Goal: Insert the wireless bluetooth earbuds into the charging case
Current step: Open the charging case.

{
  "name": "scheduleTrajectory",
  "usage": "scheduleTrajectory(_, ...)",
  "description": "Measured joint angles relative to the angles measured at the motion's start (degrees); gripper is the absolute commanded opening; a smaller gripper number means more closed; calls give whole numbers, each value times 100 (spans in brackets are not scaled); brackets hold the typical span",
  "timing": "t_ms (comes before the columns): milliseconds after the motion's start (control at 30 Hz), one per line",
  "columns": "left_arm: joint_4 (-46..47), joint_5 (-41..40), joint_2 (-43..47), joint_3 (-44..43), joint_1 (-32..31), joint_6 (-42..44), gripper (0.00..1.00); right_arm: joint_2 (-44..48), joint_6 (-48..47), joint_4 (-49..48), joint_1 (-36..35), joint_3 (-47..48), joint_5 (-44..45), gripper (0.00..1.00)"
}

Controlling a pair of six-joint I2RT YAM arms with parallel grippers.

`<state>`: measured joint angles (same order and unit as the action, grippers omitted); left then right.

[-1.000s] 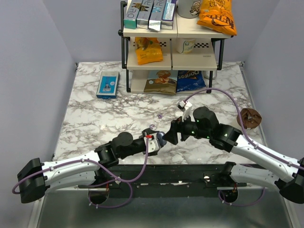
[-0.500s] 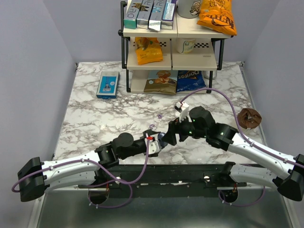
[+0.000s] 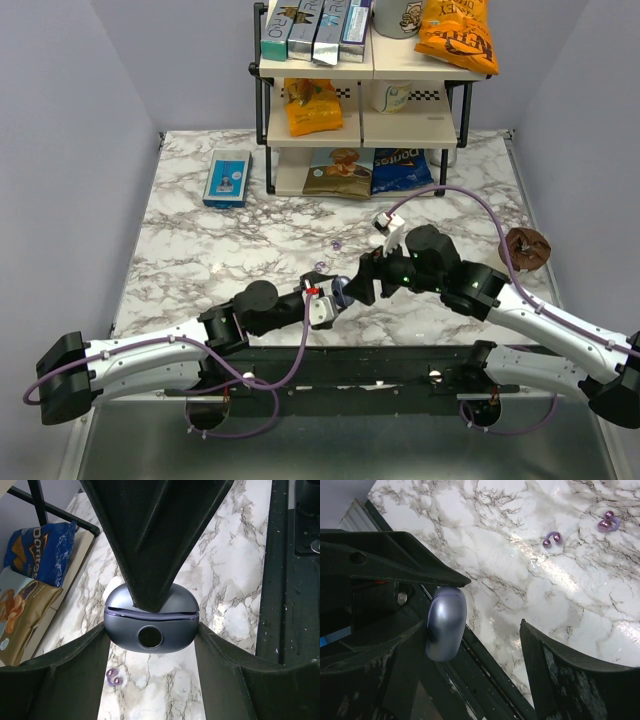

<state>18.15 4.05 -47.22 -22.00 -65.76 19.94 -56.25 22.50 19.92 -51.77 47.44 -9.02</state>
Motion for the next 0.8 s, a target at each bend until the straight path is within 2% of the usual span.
scheduleTrajectory(800, -11, -109, 138, 92, -11, -2, 0, 245, 46, 258, 2, -4, 378, 82)
